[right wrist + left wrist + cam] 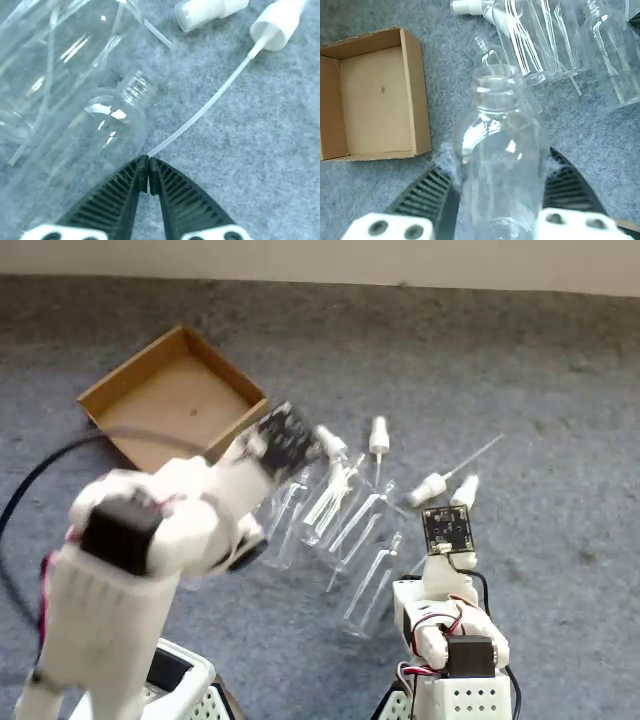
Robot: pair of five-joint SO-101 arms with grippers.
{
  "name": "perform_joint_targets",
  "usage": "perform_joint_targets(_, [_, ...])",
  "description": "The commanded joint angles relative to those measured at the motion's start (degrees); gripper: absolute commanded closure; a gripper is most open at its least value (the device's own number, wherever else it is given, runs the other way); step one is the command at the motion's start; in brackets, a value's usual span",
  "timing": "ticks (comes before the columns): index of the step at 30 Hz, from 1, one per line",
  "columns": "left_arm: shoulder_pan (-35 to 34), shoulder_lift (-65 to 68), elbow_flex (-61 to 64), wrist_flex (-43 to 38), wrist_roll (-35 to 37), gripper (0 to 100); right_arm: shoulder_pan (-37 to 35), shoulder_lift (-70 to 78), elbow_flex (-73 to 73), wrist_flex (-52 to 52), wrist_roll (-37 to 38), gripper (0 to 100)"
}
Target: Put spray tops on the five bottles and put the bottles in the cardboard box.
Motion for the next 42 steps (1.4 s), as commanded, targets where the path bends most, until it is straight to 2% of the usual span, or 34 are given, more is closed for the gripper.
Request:
perform_joint_targets(1, [0.0, -13.8, 6.5, -2.5, 0.6, 92, -0.5, -0.5, 8.7, 0.4, -0.5, 99.5])
perform_joint_targets(10, [0.0, -30.3, 28.4, -18.3, 0.7, 92, -0.3, -0.7, 8.6, 0.2, -0.5, 99.5])
perform_joint_targets(15, [0.0, -36.2, 34.7, -28.4, 0.7, 92, 0.4, -0.7, 2.9, -3.0, -0.5, 99.5])
perform_joint_targets(21, [-0.1, -38.6, 44.2, -38.4, 0.6, 92, 10.8, -0.7, -2.4, -8.0, -0.4, 99.5])
perform_joint_targets(23, [-1.2, -38.7, 47.5, -41.7, 0.7, 92, 14.6, -0.7, -4.4, -10.8, 2.7, 99.5])
perform_joint_targets(26, [-4.2, -38.7, 50.9, -45.6, 5.3, 92, 19.0, -0.7, -6.4, -13.4, 15.5, 99.0])
perform_joint_targets(27, [-5.8, -38.7, 51.4, -46.3, 7.8, 92, 19.9, -0.7, -6.8, -13.4, 18.4, 97.9])
perform_joint_targets(31, [-10.8, -38.8, 51.6, -46.9, 14.8, 92, 23.0, -0.3, -10.7, -12.4, 19.3, 90.5])
perform_joint_targets(35, [-10.4, -43.6, 52.2, -46.2, 15.0, 92, 23.3, -0.2, -18.9, -6.0, 19.3, 88.6])
perform_joint_targets(39, [-9.1, -54.5, 54.4, -41.8, 14.9, 92, 23.5, 0.0, -27.8, -0.9, 19.3, 88.6])
perform_joint_targets(42, [-9.4, -61.1, 57.9, -41.7, 14.9, 92, 23.5, 5.0, -33.6, 2.4, 19.3, 88.6])
